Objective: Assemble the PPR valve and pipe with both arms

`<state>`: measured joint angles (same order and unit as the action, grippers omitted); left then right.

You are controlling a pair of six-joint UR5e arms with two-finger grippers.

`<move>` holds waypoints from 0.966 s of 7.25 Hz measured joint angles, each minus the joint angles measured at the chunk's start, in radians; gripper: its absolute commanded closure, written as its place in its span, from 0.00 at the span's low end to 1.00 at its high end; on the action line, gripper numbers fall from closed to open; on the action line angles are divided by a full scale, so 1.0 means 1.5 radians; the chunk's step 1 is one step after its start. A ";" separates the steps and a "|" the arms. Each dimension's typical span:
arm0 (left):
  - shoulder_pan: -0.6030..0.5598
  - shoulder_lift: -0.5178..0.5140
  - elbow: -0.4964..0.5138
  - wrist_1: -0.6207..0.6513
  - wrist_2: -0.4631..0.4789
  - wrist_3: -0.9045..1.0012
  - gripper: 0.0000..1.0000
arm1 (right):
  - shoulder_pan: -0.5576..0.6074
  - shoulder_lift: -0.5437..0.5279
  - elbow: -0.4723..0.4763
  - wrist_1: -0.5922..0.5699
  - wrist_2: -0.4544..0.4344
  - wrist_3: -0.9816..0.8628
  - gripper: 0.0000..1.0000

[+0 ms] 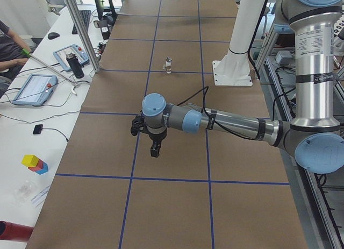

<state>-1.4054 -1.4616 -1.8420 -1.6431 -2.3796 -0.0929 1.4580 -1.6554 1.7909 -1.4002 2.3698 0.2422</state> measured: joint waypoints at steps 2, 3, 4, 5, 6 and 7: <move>-0.010 -0.001 0.004 -0.032 -0.003 0.001 0.00 | -0.004 0.003 0.000 0.000 -0.003 0.000 0.00; -0.011 -0.001 0.004 -0.038 -0.003 0.000 0.00 | -0.005 0.004 0.000 0.000 -0.005 0.000 0.00; -0.012 -0.001 0.002 -0.040 -0.005 -0.001 0.00 | -0.006 0.005 0.000 0.001 -0.007 0.001 0.00; -0.013 -0.001 -0.001 -0.041 -0.005 -0.002 0.00 | -0.006 0.007 0.000 0.001 -0.007 0.002 0.00; -0.013 -0.001 -0.002 -0.042 -0.006 -0.004 0.00 | -0.006 0.009 0.002 0.001 -0.006 0.003 0.00; -0.012 -0.002 -0.002 -0.042 -0.006 -0.007 0.00 | -0.007 0.010 0.004 0.001 -0.005 0.005 0.00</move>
<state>-1.4232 -1.4649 -1.8449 -1.7057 -2.3881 -0.1027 1.4482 -1.6407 1.7963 -1.3981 2.3631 0.2497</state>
